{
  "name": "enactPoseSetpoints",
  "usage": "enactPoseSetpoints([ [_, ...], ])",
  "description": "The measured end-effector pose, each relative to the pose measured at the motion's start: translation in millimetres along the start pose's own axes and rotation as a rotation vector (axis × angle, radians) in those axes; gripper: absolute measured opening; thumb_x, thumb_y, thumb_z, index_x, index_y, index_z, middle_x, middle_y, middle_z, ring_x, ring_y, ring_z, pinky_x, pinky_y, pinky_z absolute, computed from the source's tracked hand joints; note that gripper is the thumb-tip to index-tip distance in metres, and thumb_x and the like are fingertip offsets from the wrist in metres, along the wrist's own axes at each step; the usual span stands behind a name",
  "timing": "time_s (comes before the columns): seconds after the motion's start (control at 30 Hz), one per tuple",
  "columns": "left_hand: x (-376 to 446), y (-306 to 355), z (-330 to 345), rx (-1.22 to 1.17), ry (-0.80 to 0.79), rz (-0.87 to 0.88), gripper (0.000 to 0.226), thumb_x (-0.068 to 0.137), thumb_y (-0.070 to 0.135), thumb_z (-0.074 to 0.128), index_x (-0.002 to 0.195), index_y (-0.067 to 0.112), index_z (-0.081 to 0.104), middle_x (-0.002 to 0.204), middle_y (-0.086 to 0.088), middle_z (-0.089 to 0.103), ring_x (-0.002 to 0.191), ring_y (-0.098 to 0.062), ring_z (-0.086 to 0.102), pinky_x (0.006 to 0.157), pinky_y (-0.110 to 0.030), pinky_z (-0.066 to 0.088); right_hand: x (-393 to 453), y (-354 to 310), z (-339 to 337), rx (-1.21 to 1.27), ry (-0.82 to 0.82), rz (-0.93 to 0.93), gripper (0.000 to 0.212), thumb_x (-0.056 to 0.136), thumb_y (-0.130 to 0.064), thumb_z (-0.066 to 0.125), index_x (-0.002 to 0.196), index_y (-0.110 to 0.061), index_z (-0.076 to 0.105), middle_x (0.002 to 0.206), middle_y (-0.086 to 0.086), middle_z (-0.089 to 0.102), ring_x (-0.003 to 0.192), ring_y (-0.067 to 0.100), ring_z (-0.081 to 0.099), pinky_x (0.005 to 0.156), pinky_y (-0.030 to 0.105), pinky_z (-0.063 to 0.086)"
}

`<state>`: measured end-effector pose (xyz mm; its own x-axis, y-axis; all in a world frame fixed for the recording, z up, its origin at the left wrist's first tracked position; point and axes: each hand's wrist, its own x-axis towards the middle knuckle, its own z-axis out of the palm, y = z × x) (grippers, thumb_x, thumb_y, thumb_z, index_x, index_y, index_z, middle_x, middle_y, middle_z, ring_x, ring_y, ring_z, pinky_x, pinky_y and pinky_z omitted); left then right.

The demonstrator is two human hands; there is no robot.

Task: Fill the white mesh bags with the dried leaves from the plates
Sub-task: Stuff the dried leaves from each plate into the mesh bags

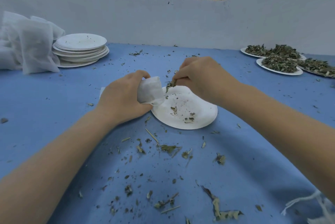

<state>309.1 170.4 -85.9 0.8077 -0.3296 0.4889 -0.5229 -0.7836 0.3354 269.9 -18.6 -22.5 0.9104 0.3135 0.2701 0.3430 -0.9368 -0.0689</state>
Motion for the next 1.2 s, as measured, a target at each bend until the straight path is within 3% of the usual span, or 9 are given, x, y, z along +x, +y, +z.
enactPoseSetpoints([
  [0.2, 0.0, 10.9, 2.7, 0.011, 0.029, -0.005, 0.055, 0.066, 0.035, 0.072, 0.115, 0.022, 0.051, 0.103, 0.000, 0.060, 0.090, -0.023, 0.055, 0.068, -0.029, 0.037, 10.5, -23.1, 7.2, 0.009, 0.077, -0.083, 0.021, 0.089, -0.012, 0.052, 0.094, -0.010, 0.072, 0.094, 0.009, 0.068, 0.085, 0.022, 0.062, 0.072, 0.025, 0.042],
  [0.27, 0.4, 13.2, 1.9, -0.086, 0.050, -0.053, 0.049, 0.066, 0.038, 0.069, 0.109, 0.024, 0.052, 0.095, 0.004, 0.060, 0.086, -0.021, 0.055, 0.070, -0.033, 0.044, 10.5, -24.7, 7.4, 0.288, 0.148, -0.014, 0.014, 0.084, -0.012, 0.062, 0.087, -0.015, 0.076, 0.069, -0.009, 0.069, 0.065, 0.002, 0.060, 0.058, 0.012, 0.037],
  [0.37, -0.1, 16.4, 0.6, -0.230, 0.095, -0.089, 0.035, 0.064, 0.040, 0.069, 0.090, 0.023, 0.051, 0.080, 0.002, 0.060, 0.079, -0.023, 0.057, 0.069, -0.040, 0.049, 11.9, -23.7, 6.7, 0.622, 0.181, 0.064, 0.012, 0.078, -0.015, 0.074, 0.087, -0.023, 0.077, 0.045, -0.032, 0.053, 0.054, -0.015, 0.054, 0.059, 0.003, 0.040],
  [0.5, -0.8, 18.6, 0.5, -0.272, 0.097, -0.111, 0.040, 0.059, 0.052, 0.063, 0.080, 0.020, 0.052, 0.073, 0.004, 0.060, 0.073, -0.019, 0.057, 0.063, -0.035, 0.048, 15.2, -24.7, 5.2, 0.631, 0.084, 0.059, 0.012, 0.086, -0.018, 0.067, 0.090, -0.022, 0.077, 0.056, -0.031, 0.060, 0.055, -0.013, 0.053, 0.058, 0.007, 0.043],
  [0.63, 0.7, 17.4, 1.4, -0.324, 0.091, -0.140, 0.032, 0.056, 0.051, 0.063, 0.063, 0.028, 0.041, 0.058, 0.011, 0.049, 0.055, -0.001, 0.046, 0.050, -0.017, 0.034, 10.5, -21.5, -6.0, 0.646, -0.131, -0.011, 0.024, 0.090, -0.011, 0.056, 0.099, -0.023, 0.074, 0.074, -0.003, 0.071, 0.041, 0.001, 0.039, 0.040, 0.006, 0.026],
  [0.83, 4.1, 18.1, 4.9, -0.410, 0.131, -0.131, 0.037, 0.061, 0.041, 0.077, 0.059, 0.028, 0.043, 0.052, 0.017, 0.048, 0.052, 0.004, 0.043, 0.049, -0.008, 0.032, 16.3, -23.1, -5.5, 0.580, -0.040, 0.012, 0.010, 0.075, -0.022, 0.074, 0.080, -0.030, 0.073, 0.055, -0.030, 0.061, 0.059, -0.011, 0.055, 0.047, 0.003, 0.034],
  [0.97, 3.6, 20.1, 4.4, -0.524, 0.158, -0.111, 0.043, 0.059, 0.036, 0.078, 0.055, 0.025, 0.036, 0.047, 0.016, 0.041, 0.050, -0.001, 0.033, 0.046, -0.012, 0.026, 22.4, -33.7, 3.8, 0.479, 0.044, -0.018, 0.031, 0.075, -0.033, 0.073, 0.049, -0.035, 0.055, 0.041, -0.013, 0.048, 0.048, 0.002, 0.047, 0.040, 0.010, 0.033],
  [1.1, 1.7, 21.7, 0.5, -0.568, 0.140, -0.087, 0.035, 0.057, 0.029, 0.077, 0.060, 0.017, 0.045, 0.055, 0.011, 0.044, 0.054, -0.001, 0.036, 0.051, -0.019, 0.034, 23.3, -39.5, -1.9, 0.387, -0.155, -0.045, 0.019, 0.068, -0.043, 0.055, 0.050, -0.040, 0.054, 0.048, -0.013, 0.049, 0.057, 0.010, 0.052, 0.045, 0.013, 0.039],
  [1.2, 2.3, 23.6, -3.3, -0.588, 0.123, -0.100, 0.045, 0.052, 0.038, 0.082, 0.085, 0.019, 0.059, 0.076, 0.006, 0.063, 0.068, -0.007, 0.056, 0.062, -0.029, 0.048, 24.2, -29.9, -9.8, 0.362, -0.272, -0.079, 0.019, 0.075, -0.027, 0.057, 0.059, -0.033, 0.052, 0.055, -0.014, 0.051, 0.056, 0.001, 0.047, 0.048, 0.010, 0.036],
])
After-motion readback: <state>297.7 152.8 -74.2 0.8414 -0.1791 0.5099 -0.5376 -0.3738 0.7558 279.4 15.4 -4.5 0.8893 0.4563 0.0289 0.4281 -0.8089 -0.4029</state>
